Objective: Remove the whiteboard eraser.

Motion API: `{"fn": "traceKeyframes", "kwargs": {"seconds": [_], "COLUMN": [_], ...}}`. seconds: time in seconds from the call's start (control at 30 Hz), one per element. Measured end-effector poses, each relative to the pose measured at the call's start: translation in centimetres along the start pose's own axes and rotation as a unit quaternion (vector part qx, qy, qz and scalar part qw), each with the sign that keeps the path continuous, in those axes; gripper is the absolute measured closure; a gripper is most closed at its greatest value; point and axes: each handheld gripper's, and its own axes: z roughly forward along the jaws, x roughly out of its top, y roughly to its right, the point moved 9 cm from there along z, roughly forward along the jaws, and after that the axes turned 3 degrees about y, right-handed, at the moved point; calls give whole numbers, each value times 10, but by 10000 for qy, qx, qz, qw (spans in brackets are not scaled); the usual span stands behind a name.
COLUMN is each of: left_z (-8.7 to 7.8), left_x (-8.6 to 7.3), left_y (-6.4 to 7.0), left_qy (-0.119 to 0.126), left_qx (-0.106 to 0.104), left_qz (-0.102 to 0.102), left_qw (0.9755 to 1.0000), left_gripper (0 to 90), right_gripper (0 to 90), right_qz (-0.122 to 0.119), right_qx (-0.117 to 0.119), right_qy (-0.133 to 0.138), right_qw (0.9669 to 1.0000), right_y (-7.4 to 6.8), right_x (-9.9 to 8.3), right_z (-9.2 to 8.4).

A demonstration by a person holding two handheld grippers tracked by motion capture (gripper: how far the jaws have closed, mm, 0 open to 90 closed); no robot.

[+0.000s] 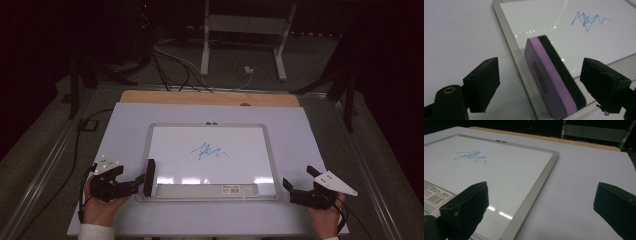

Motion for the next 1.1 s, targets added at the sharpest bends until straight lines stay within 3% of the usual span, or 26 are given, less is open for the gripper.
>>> {"fn": "traceKeyframes", "kwargs": {"seconds": [0.17, 0.23, 0.43, 0.47, 0.57, 0.67, 0.87, 0.97, 1.1], "left_z": [3, 4, 9, 11, 12, 12, 24, 31, 31], "left_x": [-8, -11, -16, -17, -18, -18, -21, -23, -23], "left_y": [1, 4, 11, 13, 14, 15, 28, 30, 30], "left_qy": [-138, -197, -357, -350, -377, -420, -505, -582, -562], "left_qx": [-62, -229, -397, -486, -470, -473, -774, -652, -640], "left_qz": [-21, -52, 29, -34, -58, -83, -243, -131, -161], "left_qw": [9999, 9995, 9986, 9982, 9982, 9980, 9954, 9961, 9962], "left_gripper": [297, 329, 414, 436, 467, 470, 404, 392, 396], "right_gripper": [0, 0, 0, 0, 0, 0, 0, 0, 0], "right_qz": [-16, -12, -40, -48, -57, -64, -99, -116, -117], "right_qx": [15, 16, 12, 8, 10, 18, 27, 20, 27], "right_qy": [-33, -38, -68, -80, -82, -90, -93, -87, -80], "right_qw": [10000, 10000, 10000, 10000, 9999, 9999, 9999, 9999, 9999], "right_y": [-1, -1, -2, -2, -2, -3, -4, -4, -3], "right_x": [-1, -1, -1, -2, -2, -2, -1, -1, -1], "right_z": [0, 1, 2, 2, 2, 2, 2, 2, 2]}}
